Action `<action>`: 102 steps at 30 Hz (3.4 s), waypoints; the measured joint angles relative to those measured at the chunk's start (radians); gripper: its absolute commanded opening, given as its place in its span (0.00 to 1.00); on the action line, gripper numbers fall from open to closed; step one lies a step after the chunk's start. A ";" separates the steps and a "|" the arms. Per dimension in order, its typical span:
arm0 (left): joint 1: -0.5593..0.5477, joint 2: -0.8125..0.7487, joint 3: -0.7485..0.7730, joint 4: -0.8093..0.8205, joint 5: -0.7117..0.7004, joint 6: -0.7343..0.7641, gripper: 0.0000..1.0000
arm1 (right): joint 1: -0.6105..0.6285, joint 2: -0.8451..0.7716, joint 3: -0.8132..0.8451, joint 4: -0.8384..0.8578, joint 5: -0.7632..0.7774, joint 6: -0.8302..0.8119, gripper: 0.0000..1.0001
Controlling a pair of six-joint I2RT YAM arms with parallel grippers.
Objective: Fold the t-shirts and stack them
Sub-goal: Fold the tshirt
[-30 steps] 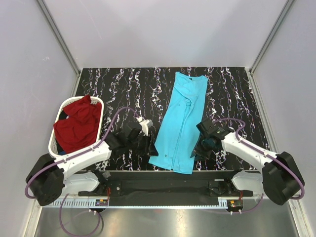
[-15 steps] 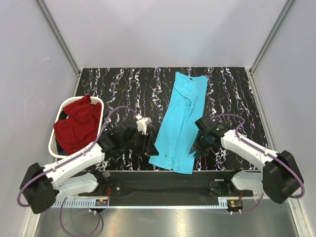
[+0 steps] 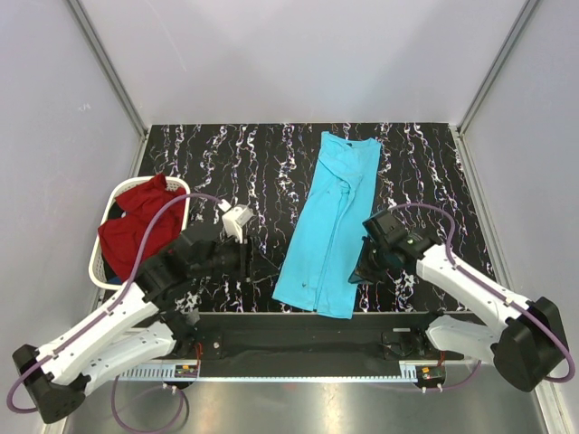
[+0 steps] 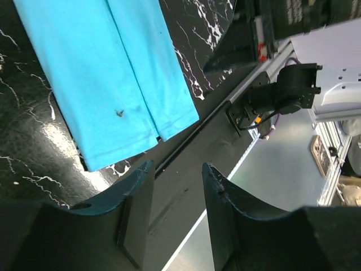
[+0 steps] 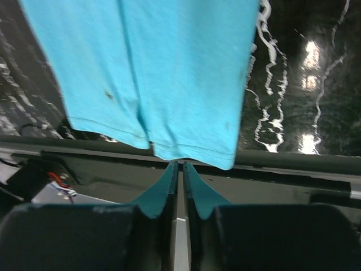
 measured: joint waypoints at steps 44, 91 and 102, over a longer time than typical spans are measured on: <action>-0.284 0.802 -0.031 0.525 0.086 -0.097 0.36 | 0.114 -0.111 -0.397 0.185 -0.040 0.261 0.21; -0.353 0.905 0.069 0.410 -0.111 -0.035 0.23 | 0.115 -0.333 -0.389 0.086 0.021 0.327 0.39; -0.360 0.905 0.069 0.409 -0.127 -0.038 0.22 | 0.116 -0.336 -0.370 0.059 0.042 0.326 0.40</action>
